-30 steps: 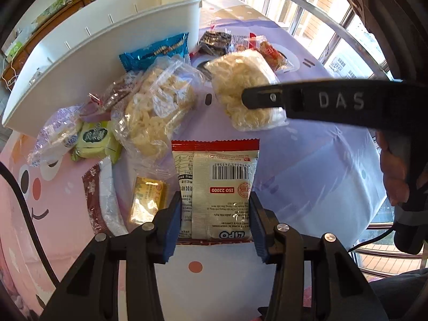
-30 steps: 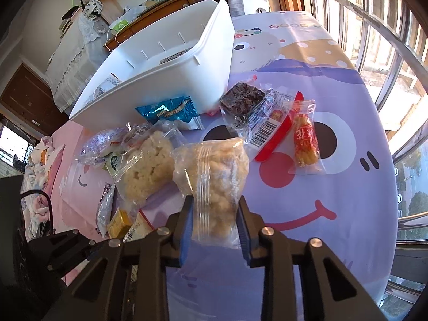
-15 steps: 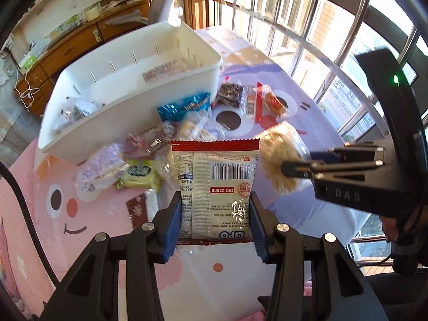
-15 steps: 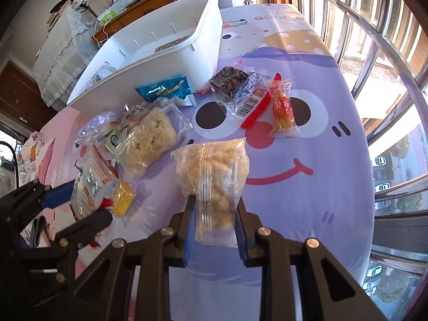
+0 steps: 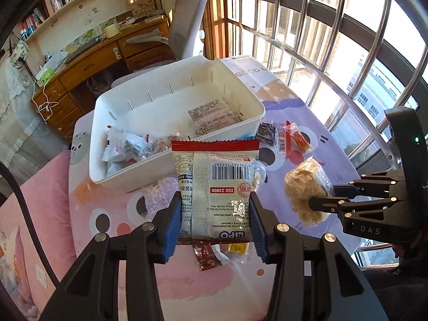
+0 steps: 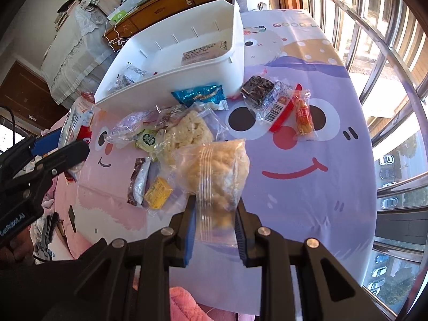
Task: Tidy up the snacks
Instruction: 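Lift both held snacks and carry them over the white basket, then lower both snacks into the basket and open both grippers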
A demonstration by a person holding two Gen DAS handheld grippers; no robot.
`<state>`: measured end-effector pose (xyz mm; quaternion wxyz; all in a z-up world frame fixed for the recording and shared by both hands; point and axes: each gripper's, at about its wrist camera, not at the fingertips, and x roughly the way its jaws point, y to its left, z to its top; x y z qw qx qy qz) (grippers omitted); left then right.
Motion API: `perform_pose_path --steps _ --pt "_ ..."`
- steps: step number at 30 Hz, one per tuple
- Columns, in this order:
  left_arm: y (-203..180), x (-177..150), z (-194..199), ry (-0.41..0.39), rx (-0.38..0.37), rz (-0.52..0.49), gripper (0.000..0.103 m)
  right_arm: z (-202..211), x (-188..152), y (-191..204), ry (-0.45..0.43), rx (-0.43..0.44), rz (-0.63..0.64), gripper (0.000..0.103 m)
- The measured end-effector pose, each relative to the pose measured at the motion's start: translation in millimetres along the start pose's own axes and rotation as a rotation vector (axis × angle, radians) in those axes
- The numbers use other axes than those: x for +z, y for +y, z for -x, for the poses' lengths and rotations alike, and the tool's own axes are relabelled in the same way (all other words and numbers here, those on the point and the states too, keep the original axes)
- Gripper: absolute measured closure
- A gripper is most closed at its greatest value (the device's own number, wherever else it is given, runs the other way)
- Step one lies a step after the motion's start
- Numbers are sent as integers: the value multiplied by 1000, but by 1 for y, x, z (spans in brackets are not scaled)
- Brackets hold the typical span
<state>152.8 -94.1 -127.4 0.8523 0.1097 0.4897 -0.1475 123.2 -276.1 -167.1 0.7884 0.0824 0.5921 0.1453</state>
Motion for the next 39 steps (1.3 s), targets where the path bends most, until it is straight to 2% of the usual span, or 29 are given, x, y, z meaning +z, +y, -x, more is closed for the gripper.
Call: perform_pose_path --steps 13,20,24,28,33,39 --pt "72 55 15 -56 23 15 58 29 71 46 -149 -3 27 77" --pt "110 90 1 -76 13 31 58 31 116 61 -206 -39 37 77" --pt "129 107 -19 -63 12 72 58 28 138 67 -230 -50 35 77" --pt "147 113 -40 -62 -10 123 58 23 159 72 -254 -56 40 77" --pt "167 113 -62 -70 -77 203 58 15 180 81 -288 -67 67 77" --pt "178 107 -74 -81 -122 245 58 6 197 92 -304 -70 85 77"
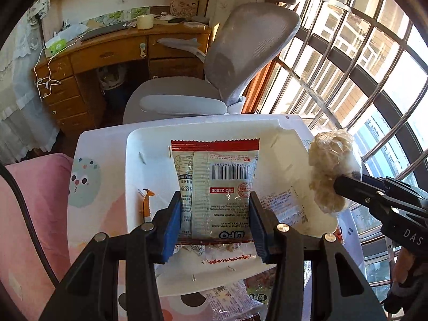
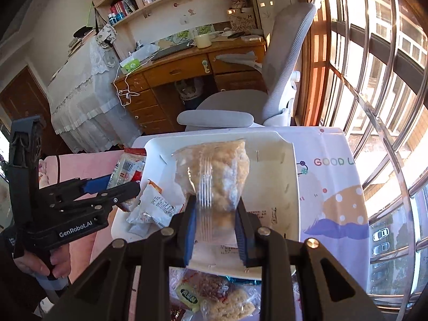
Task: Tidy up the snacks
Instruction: 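Lower both snacks into the basket and open both grippers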
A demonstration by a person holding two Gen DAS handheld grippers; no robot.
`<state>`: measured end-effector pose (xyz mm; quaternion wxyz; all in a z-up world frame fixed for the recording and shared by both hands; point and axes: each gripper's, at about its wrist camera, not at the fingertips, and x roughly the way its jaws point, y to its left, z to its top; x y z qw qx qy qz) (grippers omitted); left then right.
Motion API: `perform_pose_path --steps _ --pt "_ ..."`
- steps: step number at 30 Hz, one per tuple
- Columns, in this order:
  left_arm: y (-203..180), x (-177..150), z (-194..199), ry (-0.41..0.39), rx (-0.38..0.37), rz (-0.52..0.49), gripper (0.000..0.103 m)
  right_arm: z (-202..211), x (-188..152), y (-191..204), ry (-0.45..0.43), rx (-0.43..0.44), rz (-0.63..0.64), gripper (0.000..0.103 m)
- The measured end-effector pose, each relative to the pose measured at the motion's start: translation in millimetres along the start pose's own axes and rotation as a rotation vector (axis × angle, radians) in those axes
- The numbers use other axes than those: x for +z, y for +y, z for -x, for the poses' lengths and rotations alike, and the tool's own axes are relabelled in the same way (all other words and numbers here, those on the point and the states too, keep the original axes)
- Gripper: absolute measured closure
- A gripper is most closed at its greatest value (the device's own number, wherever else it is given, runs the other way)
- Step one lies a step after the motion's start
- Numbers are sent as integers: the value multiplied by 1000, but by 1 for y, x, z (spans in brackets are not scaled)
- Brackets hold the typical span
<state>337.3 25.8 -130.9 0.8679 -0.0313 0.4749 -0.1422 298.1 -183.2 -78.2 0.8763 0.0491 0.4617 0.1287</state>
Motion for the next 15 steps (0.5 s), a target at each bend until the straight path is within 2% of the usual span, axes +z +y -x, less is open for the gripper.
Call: perform_pose_path --steps 3,5,11,15 --pt "2 1 -3 22 -4 14 47 -7 0 1 24 21 -30 76" --pt "4 0 -1 18 -8 35 35 -12 -1 1 51 37 -52 73" --pt "11 -7 3 28 -40 151 32 -6 -7 3 56 50 -62 65" --pt "11 -19 8 35 -32 207 32 7 -13 2 43 43 -60 63"
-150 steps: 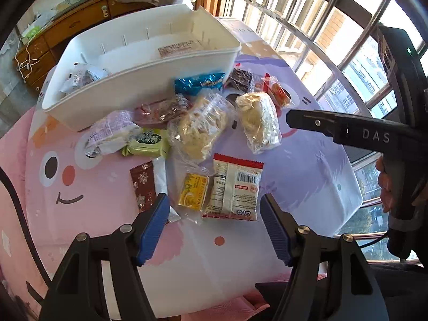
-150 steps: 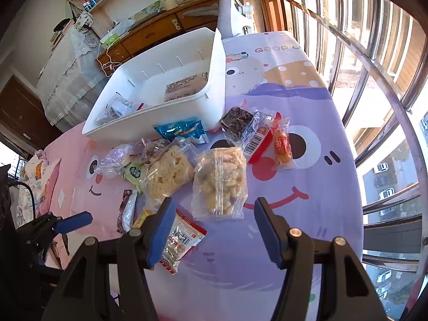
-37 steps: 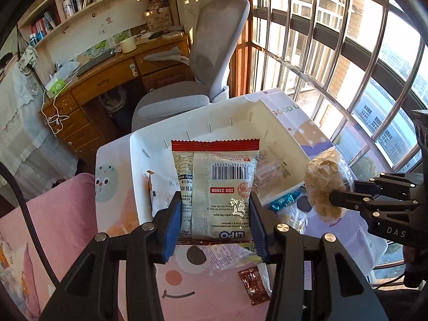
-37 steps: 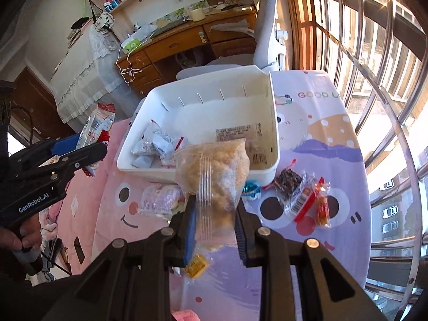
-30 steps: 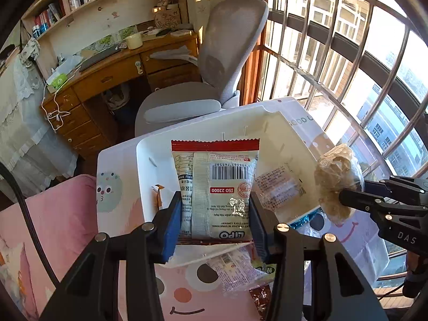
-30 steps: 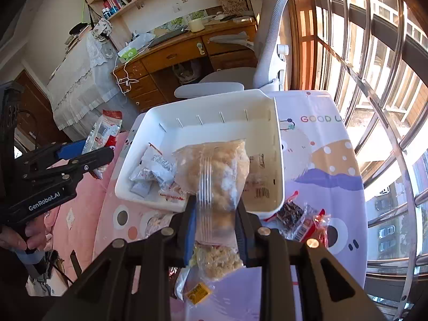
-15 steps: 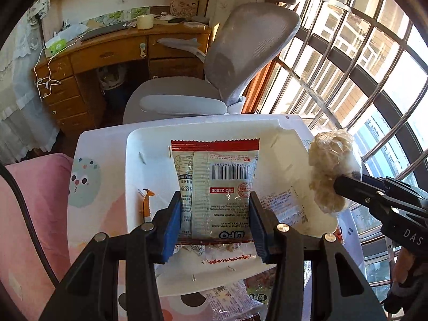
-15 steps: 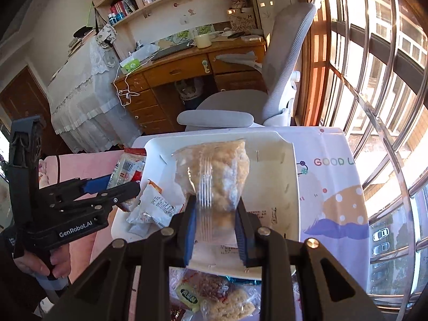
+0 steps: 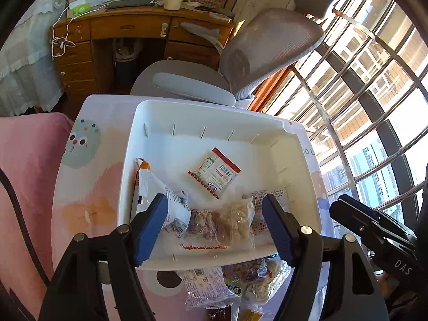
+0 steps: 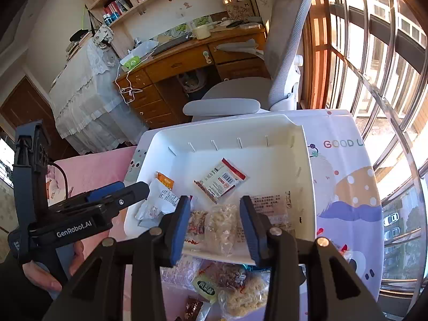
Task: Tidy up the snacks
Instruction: 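Lower both snacks into the basket and open both grippers, then withdraw both grippers from the basket toward the remaining snacks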
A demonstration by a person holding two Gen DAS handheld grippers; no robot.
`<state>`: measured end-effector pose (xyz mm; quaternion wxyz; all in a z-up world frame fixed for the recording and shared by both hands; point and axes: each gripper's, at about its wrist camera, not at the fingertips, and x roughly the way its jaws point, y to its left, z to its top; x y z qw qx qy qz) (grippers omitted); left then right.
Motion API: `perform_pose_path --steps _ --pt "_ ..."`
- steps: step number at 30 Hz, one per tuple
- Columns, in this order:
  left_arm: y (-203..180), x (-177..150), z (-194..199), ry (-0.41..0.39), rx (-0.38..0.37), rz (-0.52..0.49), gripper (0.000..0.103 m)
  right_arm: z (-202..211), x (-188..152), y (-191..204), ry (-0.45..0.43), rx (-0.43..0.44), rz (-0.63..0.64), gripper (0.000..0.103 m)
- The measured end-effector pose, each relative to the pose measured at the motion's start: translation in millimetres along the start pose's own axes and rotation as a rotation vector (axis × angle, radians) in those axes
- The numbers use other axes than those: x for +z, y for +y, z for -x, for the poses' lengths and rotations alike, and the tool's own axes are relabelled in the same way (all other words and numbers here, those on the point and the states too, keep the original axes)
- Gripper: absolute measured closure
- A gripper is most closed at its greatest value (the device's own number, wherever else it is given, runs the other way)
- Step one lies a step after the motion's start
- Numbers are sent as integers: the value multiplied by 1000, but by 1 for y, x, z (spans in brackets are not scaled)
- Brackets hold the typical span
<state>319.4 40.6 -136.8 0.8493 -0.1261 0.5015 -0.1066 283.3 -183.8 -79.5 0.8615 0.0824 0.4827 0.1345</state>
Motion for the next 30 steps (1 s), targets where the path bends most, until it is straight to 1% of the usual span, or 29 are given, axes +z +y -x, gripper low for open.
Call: perform_pose_path --steps 2,8,12,20,26,30 --pt "-1 -8 2 9 12 13 31 8 -5 -2 -5 -6 -3 61" --pt "-6 -39 12 33 10 44 31 30 -25 -14 -7 -23 -22 60" --pt "-13 -63 20 51 22 29 31 43 -44 -24 2 -28 -41 59" --pt "-21 -113 36 66 48 21 31 61 -85 -41 39 -36 -66 56" --pt "-31 -142 43 73 82 21 31 70 -113 -51 81 -32 -44 56" --pt "-34 -161 47 72 95 48 31 74 -129 -59 109 -30 -27 55"
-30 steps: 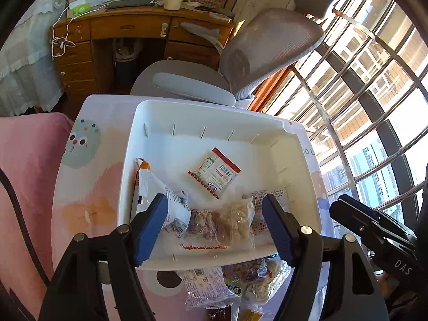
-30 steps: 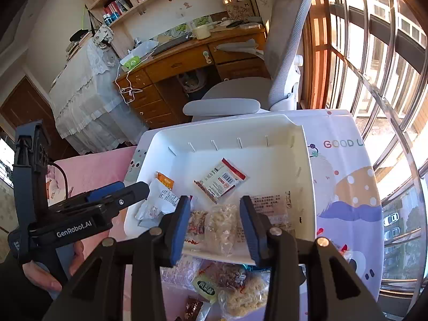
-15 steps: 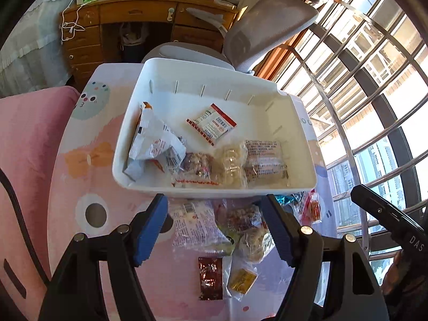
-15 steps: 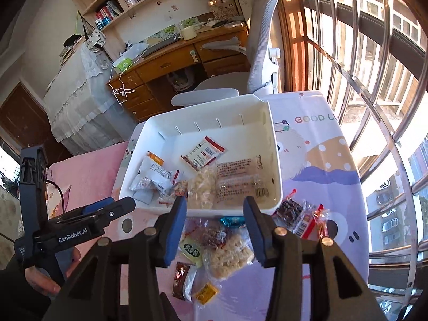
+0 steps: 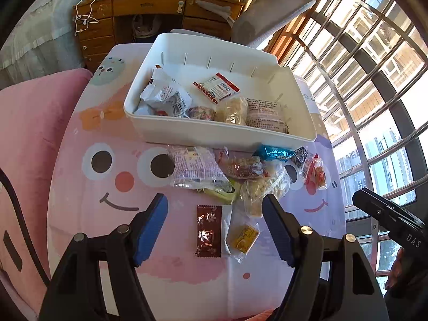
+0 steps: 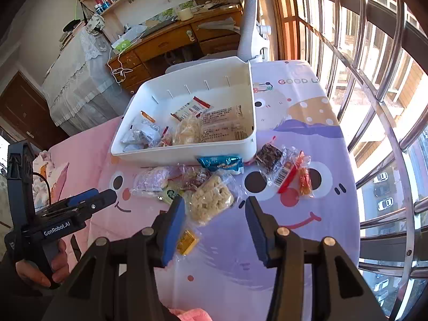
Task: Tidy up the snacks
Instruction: 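Withdraw both grippers from the basket toward the remaining snacks, then grasp the brown foil-wrapped packet with left gripper while right grasps the yellow-labelled square packet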
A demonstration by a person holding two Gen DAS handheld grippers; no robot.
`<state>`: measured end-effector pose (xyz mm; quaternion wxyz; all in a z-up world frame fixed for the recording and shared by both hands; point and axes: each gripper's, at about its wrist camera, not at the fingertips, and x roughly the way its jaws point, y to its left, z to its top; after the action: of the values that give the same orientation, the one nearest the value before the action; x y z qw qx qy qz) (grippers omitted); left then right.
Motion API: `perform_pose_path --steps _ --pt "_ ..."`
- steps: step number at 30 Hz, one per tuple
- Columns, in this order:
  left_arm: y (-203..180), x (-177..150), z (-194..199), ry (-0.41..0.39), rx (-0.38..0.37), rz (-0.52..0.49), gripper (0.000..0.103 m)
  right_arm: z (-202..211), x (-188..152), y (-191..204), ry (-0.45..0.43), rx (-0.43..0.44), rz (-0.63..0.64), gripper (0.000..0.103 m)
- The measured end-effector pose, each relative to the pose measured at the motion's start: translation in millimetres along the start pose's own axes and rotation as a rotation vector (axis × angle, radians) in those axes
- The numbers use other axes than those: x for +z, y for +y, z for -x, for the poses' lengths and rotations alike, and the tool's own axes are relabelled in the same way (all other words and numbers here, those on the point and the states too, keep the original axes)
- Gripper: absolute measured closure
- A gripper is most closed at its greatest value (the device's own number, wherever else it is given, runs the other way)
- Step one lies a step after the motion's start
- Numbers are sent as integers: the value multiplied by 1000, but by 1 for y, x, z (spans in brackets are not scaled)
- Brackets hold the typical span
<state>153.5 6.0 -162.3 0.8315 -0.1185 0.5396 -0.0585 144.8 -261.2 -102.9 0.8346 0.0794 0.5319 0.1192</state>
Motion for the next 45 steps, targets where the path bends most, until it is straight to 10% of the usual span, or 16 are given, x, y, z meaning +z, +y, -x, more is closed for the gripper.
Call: perform_pose_path --steps 24,45 --pt "15 -80 -32 72 60 214 31 -40 -77 30 202 94 374 42" --pt "14 -61 -97 170 76 198 31 -93 -102 72 38 160 797 42"
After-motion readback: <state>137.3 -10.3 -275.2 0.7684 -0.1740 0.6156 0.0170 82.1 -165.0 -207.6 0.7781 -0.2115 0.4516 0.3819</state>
